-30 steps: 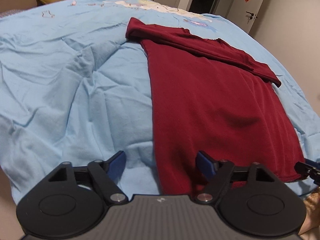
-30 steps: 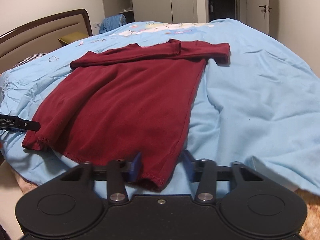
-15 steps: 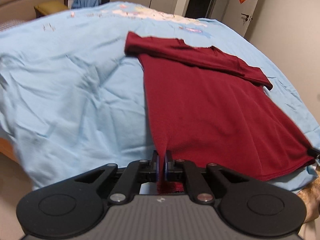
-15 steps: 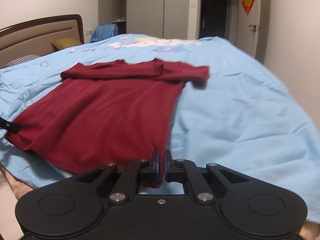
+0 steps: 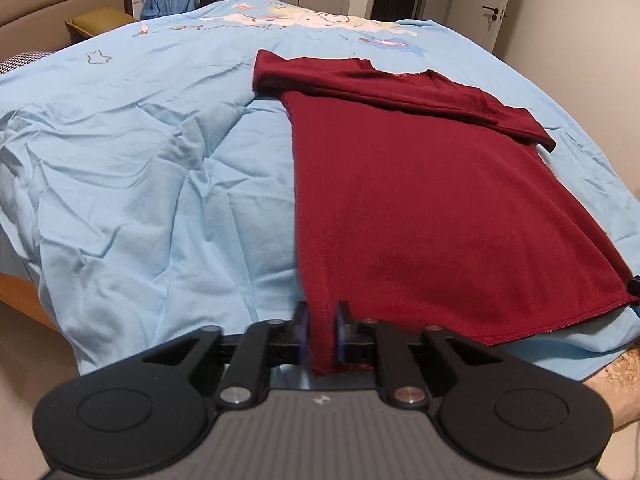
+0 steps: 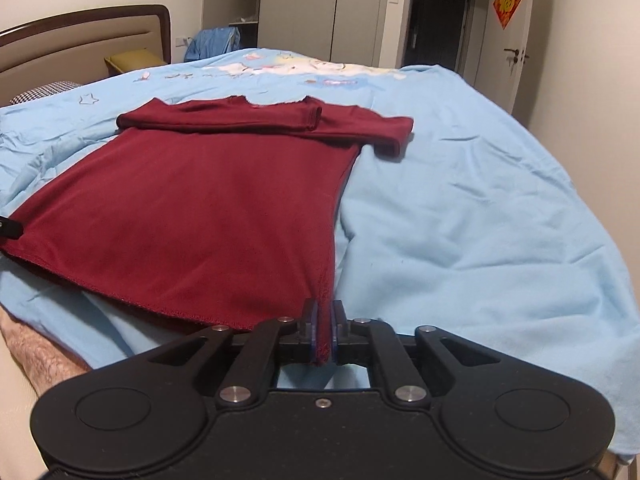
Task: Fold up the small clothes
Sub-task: 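Grasp the sweater hem with the right gripper while the left gripper grasps the hem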
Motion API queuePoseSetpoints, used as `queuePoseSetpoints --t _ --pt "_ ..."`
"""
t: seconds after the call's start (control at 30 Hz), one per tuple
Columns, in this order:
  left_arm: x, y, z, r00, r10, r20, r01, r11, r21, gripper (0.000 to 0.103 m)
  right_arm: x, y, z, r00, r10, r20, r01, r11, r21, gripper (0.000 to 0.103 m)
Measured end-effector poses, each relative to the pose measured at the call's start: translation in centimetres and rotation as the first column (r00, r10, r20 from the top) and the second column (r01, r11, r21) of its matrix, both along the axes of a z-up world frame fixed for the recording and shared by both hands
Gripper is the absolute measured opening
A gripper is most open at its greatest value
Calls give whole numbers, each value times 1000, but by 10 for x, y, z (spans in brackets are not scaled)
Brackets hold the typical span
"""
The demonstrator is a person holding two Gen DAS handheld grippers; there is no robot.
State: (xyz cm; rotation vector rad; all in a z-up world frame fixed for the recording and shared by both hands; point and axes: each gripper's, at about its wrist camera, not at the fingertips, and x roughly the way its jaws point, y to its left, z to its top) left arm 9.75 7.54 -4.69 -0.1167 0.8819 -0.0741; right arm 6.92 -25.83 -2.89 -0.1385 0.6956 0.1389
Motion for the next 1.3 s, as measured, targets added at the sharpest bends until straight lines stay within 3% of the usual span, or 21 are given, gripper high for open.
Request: queuePoseSetpoints --t 0.03,0.07,0.1,0.17,0.3,0.43,0.63,0.7,0.73,0.83,0.9,0.97,1.17,1.3 --pt "-1 0 0 1000 1 0 -1 1000 2 35 -1 0 1 1000 18 5 -18 1000 -2 24" --pt "-2 1 0 1000 1 4 -1 1000 4 51 -2 1 2 999 45 9 -45 999 -4 36" --pt "-3 1 1 1000 -1 11 1 1000 6 60 -3 3 3 997 73 17 -73 997 -10 46" --pt "-6 -1 4 1000 -9 29 8 1000 21 67 -6 9 6 991 130 31 -129 991 -46 55" --pt "-11 -12 10 995 -24 95 14 995 99 96 -8 31 3 963 270 14 -264 950 -169 65" --pt "-14 -30 16 984 -71 163 38 979 200 103 -10 55 -9 921 389 -30 -381 880 -285 65" --pt "-12 -54 16 964 -188 188 140 960 243 103 -10 90 -37 870 488 -70 -455 740 -495 62" --pt "-12 -63 16 954 -231 191 181 952 246 103 -10 98 -42 857 510 -69 -463 706 -535 59" --pt "-12 -67 15 948 -253 193 202 948 247 103 -10 98 -42 857 510 -69 -463 706 -535 55" --pt "-14 -80 12 925 -324 195 273 929 251 103 -10 107 -45 824 561 -82 -502 655 -564 40" --pt "-16 -88 9 906 -373 199 320 912 256 103 -9 107 -40 814 574 -91 -525 659 -538 15" --pt "-18 -97 5 885 -420 201 363 893 267 103 -5 105 -32 818 569 -84 -529 687 -497 13" --pt "-25 -125 -10 832 -523 186 456 835 307 103 22 92 7 872 488 -48 -485 843 -235 9" --pt "-25 -141 -22 821 -540 184 458 816 354 103 38 83 28 893 449 -33 -450 887 -99 9"
